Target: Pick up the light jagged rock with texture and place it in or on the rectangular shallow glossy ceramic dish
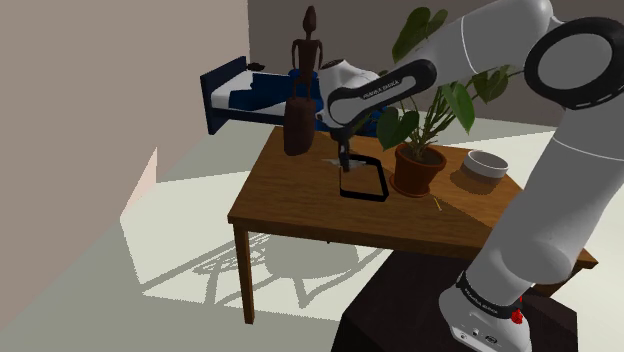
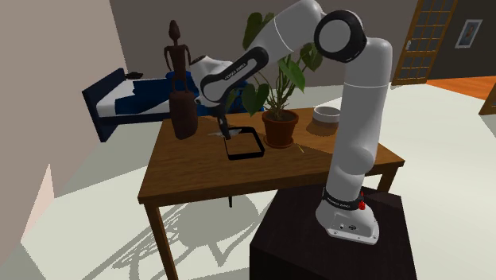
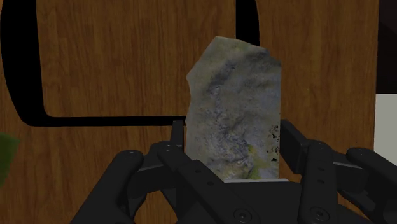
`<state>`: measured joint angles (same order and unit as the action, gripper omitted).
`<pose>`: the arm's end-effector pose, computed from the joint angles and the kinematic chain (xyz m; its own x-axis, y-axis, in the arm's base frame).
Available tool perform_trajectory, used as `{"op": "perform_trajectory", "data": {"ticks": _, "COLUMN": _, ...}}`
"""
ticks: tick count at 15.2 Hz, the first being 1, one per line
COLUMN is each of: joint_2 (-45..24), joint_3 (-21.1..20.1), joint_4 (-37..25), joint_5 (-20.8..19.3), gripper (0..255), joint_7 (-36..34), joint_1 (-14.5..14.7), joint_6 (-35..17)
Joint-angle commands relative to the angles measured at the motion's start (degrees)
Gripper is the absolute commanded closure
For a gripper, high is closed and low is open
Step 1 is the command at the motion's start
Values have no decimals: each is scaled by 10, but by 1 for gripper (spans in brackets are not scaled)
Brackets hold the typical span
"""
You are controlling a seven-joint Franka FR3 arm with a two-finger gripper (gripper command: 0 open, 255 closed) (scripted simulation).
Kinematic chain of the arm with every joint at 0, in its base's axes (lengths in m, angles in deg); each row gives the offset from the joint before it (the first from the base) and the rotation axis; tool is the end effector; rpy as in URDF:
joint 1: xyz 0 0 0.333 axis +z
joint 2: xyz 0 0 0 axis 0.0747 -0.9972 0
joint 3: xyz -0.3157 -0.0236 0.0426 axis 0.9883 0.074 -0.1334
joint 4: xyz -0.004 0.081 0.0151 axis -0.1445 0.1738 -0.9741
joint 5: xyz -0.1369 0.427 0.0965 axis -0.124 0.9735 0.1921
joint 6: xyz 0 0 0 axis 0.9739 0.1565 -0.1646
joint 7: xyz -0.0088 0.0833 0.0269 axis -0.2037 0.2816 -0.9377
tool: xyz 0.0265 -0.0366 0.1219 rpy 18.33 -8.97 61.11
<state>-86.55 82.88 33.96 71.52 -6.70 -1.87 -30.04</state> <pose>0.5903 -0.0341 0.3218 0.7958 0.5355 -0.2827 0.5813 -0.8063 0.1092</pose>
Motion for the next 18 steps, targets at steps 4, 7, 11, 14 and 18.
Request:
{"op": "perform_trajectory", "data": {"ticks": 4, "joint_2": -8, "joint_3": 34, "joint_4": -5, "joint_5": -11, "gripper": 255, "joint_7": 64, "joint_1": -38, "joint_6": -20}}
{"op": "perform_trajectory", "data": {"ticks": 7, "joint_2": -17, "joint_3": 53, "joint_4": -15, "joint_5": -15, "gripper": 255, "joint_7": 103, "joint_1": -60, "joint_6": -30}}
{"op": "perform_trajectory", "data": {"ticks": 11, "joint_2": -37, "joint_3": 74, "joint_4": -30, "joint_5": -17, "gripper": 255, "joint_7": 147, "joint_1": -87, "joint_6": -48}}
{"op": "perform_trajectory", "data": {"ticks": 14, "joint_2": -48, "joint_3": 75, "joint_4": -20, "joint_5": -18, "gripper": 255, "joint_7": 142, "joint_1": -88, "joint_6": -68}}
{"op": "perform_trajectory", "data": {"ticks": 18, "joint_2": -64, "joint_3": 75, "joint_4": -9, "joint_5": -20, "gripper": 255, "joint_7": 135, "joint_1": -89, "joint_6": -95}}
